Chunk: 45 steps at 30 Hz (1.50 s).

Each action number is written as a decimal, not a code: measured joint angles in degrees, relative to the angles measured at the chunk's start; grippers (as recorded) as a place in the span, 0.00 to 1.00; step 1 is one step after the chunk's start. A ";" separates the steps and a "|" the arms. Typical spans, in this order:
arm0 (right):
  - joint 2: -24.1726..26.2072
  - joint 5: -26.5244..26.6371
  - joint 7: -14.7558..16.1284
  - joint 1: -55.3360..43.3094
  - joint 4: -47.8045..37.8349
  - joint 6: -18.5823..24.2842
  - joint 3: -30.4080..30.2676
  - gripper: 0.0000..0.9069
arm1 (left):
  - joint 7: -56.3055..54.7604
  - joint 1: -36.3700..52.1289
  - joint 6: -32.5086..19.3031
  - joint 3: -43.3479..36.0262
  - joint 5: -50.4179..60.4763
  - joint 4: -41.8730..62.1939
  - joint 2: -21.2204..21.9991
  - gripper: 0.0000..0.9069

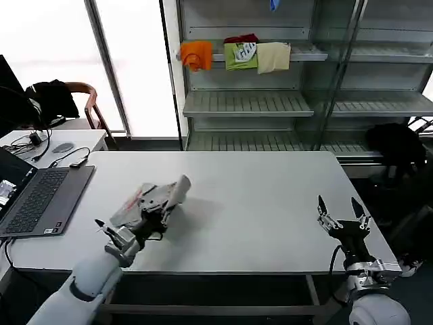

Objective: Fold and organize the clothes.

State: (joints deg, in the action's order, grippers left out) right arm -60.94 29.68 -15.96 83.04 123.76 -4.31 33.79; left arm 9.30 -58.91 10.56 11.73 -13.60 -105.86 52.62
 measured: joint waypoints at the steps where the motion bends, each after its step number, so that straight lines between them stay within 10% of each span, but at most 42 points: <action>1: 0.02 0.00 0.00 -0.05 -0.08 0.01 -0.03 1.00 | -0.36 0.51 0.38 -1.01 -0.43 -0.07 0.20 0.03; 3: 0.01 -0.01 0.00 -0.16 -0.18 0.03 -0.13 1.00 | -1.27 1.68 1.30 -2.96 -1.25 -0.13 0.73 0.09; 5: -0.13 -0.15 0.01 -0.31 -0.33 0.03 -0.37 1.00 | -2.39 2.81 2.41 -4.80 -1.93 -0.13 1.37 1.00; 26: -1.94 -2.87 0.40 -3.36 -0.68 -2.59 -4.08 1.00 | -26.04 13.71 15.64 -19.86 2.02 -8.55 5.59 1.00; 45: -6.72 3.15 -1.13 -22.02 -9.72 -16.85 -23.93 1.00 | -22.38 -1.84 16.03 1.48 -1.60 -17.67 4.05 1.00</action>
State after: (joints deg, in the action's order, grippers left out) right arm -67.66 32.83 -17.09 61.02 114.04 -21.16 9.86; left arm -13.08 -60.75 26.60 13.22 -15.20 -123.52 56.67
